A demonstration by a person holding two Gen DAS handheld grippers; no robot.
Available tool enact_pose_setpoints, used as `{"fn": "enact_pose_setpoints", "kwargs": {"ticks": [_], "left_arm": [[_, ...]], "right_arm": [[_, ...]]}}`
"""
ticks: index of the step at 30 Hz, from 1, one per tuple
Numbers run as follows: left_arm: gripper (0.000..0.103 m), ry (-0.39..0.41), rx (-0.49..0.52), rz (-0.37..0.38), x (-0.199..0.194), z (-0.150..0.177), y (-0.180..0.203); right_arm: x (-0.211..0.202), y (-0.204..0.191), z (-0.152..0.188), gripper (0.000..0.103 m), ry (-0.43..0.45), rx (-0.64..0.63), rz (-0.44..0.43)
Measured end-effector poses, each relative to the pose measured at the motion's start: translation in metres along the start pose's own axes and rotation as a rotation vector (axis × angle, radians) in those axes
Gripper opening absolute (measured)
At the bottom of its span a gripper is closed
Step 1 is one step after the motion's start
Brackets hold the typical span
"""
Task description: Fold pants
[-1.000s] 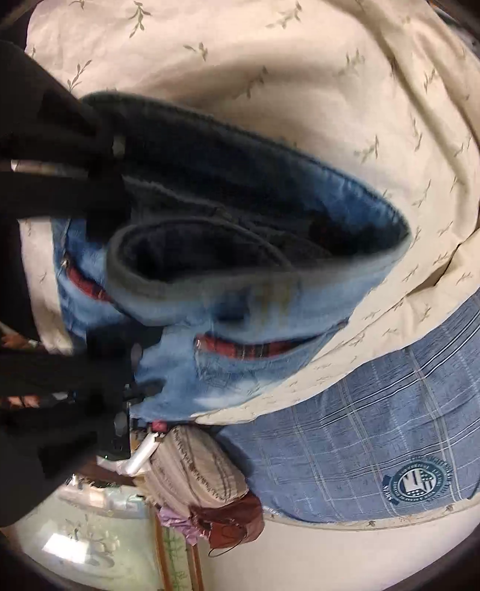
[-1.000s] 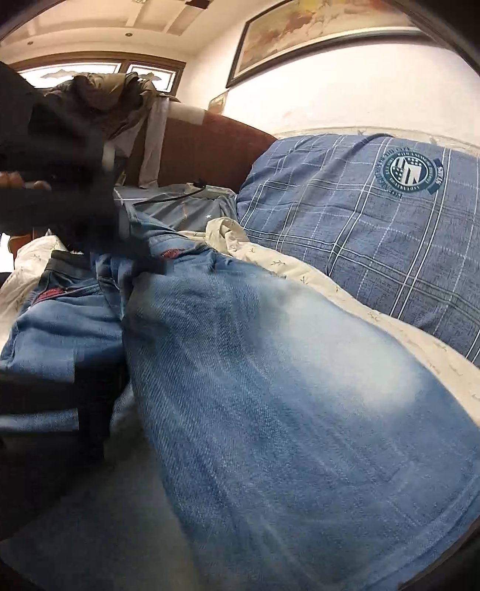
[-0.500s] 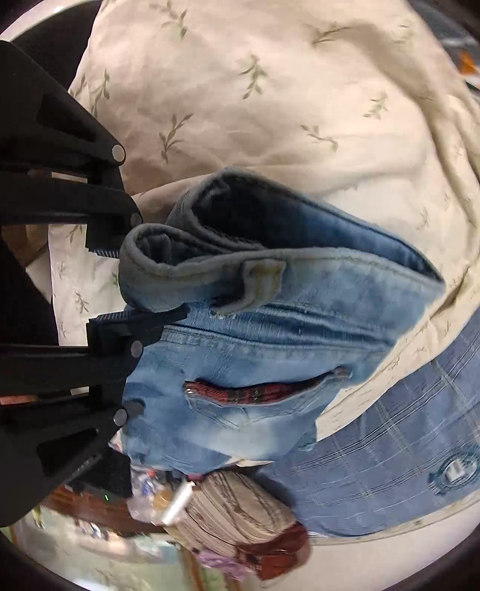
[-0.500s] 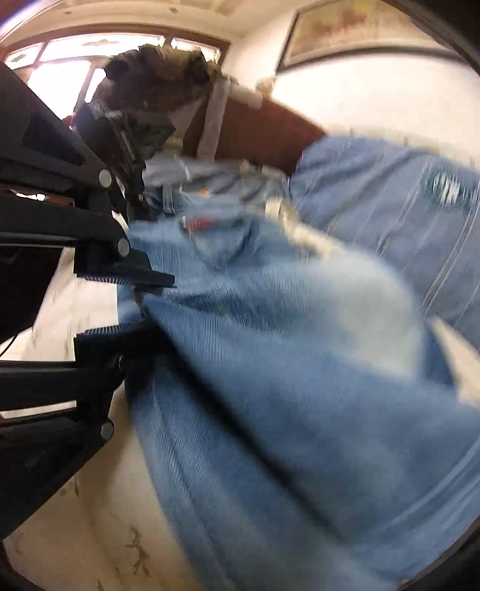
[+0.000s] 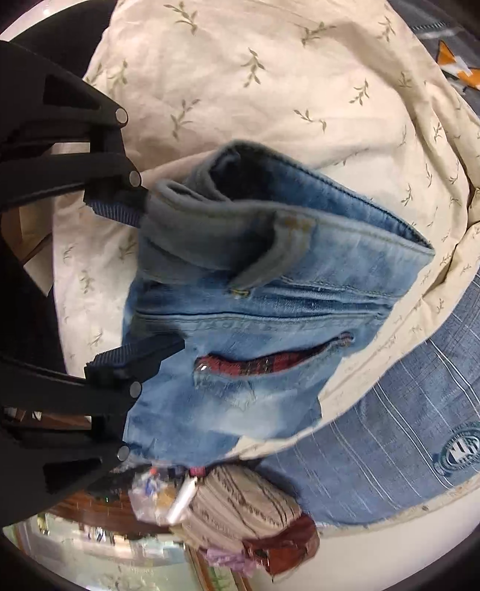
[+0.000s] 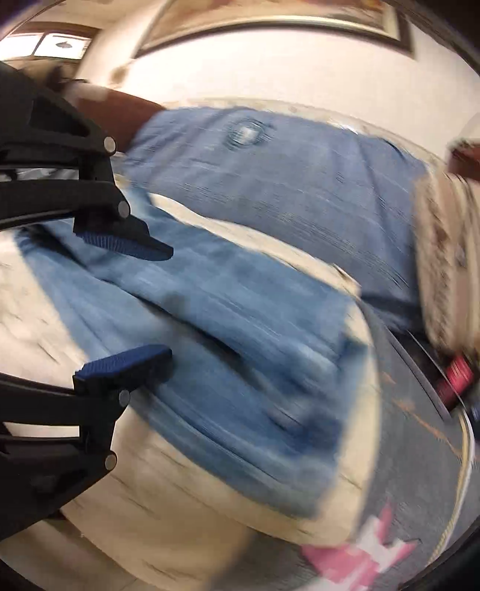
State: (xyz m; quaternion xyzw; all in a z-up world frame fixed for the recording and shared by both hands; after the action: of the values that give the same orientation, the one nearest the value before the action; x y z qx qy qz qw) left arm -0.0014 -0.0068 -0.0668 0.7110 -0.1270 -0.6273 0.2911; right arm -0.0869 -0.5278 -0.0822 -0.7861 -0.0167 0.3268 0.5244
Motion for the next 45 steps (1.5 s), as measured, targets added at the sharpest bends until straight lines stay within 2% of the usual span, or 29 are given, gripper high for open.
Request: {"fn": "enact_pose_setpoints", "kwargs": {"ticks": [2,4,5,7,9,10,12,15,16,18,19,21,22,23,24,26,27,28,30,31,33,35,37,41,44,45], "left_arm": [[0.055,-0.012,-0.014,-0.015,0.005,-0.004,0.001],[0.043,-0.021,-0.013,-0.034,0.005,-0.008,0.004],[0.03,-0.018,-0.006,-0.038,0.001,-0.011,0.009],[0.027,0.006,0.012,-0.032,-0.012,-0.011,0.017],[0.025,0.049,0.056,-0.046,-0.024,-0.008,0.027],[0.025,0.048,0.105,-0.019,-0.024,-0.006,0.031],[0.025,0.039,0.122,-0.048,-0.015,-0.002,0.032],[0.027,-0.034,0.083,-0.1,0.017,0.0,0.017],[0.028,-0.04,0.067,-0.085,0.021,0.001,0.01],[0.03,-0.039,0.059,-0.046,0.015,0.001,0.004],[0.031,-0.051,0.063,-0.041,0.01,0.001,0.003],[0.035,-0.067,0.075,-0.034,0.001,0.004,-0.001],[0.034,-0.071,0.099,-0.04,-0.007,0.007,-0.003],[0.034,-0.067,0.126,-0.041,-0.012,0.012,-0.005],[0.034,-0.064,0.165,-0.029,-0.024,0.019,-0.009],[0.034,-0.057,0.182,0.029,-0.042,0.026,-0.019],[0.035,-0.031,0.183,0.063,-0.057,0.027,-0.024],[0.037,-0.003,0.18,0.066,-0.065,0.025,-0.026],[0.059,0.094,0.156,0.032,-0.081,0.007,-0.029],[0.062,0.116,0.143,0.016,-0.083,-0.001,-0.031],[0.062,0.125,0.097,0.014,-0.076,-0.031,-0.03],[0.062,0.097,0.069,0.021,-0.06,-0.053,-0.024],[0.062,0.081,0.048,0.022,-0.048,-0.075,-0.018],[0.062,0.05,0.04,-0.029,-0.024,-0.105,-0.012],[0.061,-0.009,0.047,-0.027,-0.009,-0.113,-0.017],[0.049,-0.022,0.062,-0.03,-0.004,-0.115,-0.014]], "right_arm": [[0.009,-0.002,-0.012,0.049,0.004,0.003,-0.018],[0.016,-0.015,-0.027,0.013,0.003,-0.025,-0.001],[0.01,-0.023,-0.036,0.003,0.012,-0.056,-0.008],[-0.023,-0.038,-0.046,0.003,0.082,-0.134,-0.048],[-0.055,-0.052,-0.046,0.003,0.143,-0.225,-0.041],[-0.065,-0.05,-0.044,0.003,0.154,-0.243,-0.019],[-0.07,-0.029,-0.04,0.003,0.133,-0.247,0.064],[-0.045,0.018,-0.028,0.003,0.038,-0.176,0.212],[-0.04,0.03,-0.023,0.003,0.025,-0.155,0.216],[-0.042,0.044,-0.014,0.002,0.06,-0.099,0.149],[-0.045,0.045,-0.012,0.007,0.072,-0.07,0.117],[-0.055,0.043,-0.012,0.012,0.089,-0.031,0.105],[-0.064,0.041,-0.013,0.016,0.106,-0.025,0.128],[-0.078,0.037,-0.012,0.023,0.155,-0.02,0.187],[-0.091,0.037,-0.01,0.024,0.194,-0.026,0.22],[-0.113,0.018,-0.009,0.024,0.271,-0.078,0.265],[-0.116,0.007,-0.008,0.025,0.271,-0.109,0.272],[-0.111,-0.009,-0.009,0.025,0.247,-0.162,0.275],[-0.089,-0.043,-0.009,0.034,0.164,-0.278,0.267],[-0.066,-0.066,-0.005,0.038,0.106,-0.348,0.251],[-0.018,-0.108,0.004,0.049,-0.013,-0.461,0.199],[0.039,-0.15,0.014,0.049,-0.14,-0.562,0.156],[0.11,-0.19,0.027,0.049,-0.28,-0.66,0.149],[0.214,-0.236,0.041,0.05,-0.424,-0.786,0.229],[0.272,-0.242,0.056,0.05,-0.512,-0.888,0.345],[0.283,-0.242,0.064,0.047,-0.535,-0.943,0.38]]}}
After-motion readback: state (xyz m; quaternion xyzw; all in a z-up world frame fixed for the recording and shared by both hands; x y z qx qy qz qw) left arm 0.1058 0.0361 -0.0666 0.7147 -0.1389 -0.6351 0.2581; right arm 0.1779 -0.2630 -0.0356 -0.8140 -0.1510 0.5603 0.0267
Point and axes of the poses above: each gripper's, at about its wrist camera, not at the fingertips, and x roughly the way its jaws point, y to its right, z to its underside, the point moved 1 cm from there along x, roughly the way its jaws point, and after that the axes turned 10 degrees about -y, right-handed, at the moved point
